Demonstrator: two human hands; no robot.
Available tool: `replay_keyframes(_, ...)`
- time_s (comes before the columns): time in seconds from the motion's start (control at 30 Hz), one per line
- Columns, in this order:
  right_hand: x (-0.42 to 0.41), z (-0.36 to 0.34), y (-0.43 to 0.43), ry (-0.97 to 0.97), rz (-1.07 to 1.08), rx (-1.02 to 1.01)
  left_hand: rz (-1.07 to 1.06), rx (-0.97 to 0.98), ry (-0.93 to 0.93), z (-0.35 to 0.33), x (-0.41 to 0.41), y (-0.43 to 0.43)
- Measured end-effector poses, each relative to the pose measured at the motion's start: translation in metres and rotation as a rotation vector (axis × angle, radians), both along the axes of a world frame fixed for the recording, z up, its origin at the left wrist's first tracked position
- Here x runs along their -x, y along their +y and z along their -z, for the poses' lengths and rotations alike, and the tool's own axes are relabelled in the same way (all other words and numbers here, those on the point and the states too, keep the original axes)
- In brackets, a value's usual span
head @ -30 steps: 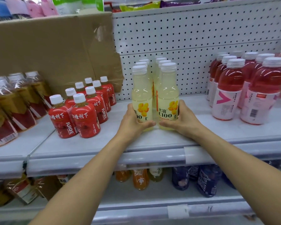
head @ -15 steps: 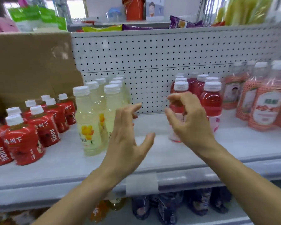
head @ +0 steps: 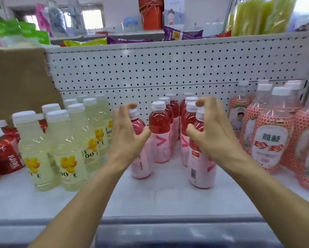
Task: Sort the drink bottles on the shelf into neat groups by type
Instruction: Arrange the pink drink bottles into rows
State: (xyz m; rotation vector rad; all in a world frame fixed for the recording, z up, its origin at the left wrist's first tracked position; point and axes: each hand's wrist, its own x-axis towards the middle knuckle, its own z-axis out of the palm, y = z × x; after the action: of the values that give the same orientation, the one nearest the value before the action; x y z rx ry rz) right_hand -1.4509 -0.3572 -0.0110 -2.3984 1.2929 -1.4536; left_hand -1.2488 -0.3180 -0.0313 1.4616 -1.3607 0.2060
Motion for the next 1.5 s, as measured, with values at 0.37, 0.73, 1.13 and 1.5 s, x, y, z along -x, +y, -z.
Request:
replay_keyframes(0.37,0.033,-0.026,-0.037,0.246,0.264,0.037,-0.246,0.068,-0.415,-0.029,-0.017,-0.012)
replay_keyframes(0.73,-0.016,-0.070,-0.075,0.712,0.075,-0.242,0.009,-0.676,-0.715,-0.088,0.014,-0.066)
replay_keyframes(1.13,0.000,-0.106,-0.100,0.994,0.275,-0.390,-0.184,-0.972,-0.844,-0.119,-0.036,-0.072)
replay_keyframes(1.5,-0.023,-0.108,-0.139,0.971,0.080,-0.463,0.182,-0.822,-0.799,-0.112,0.005,-0.136)
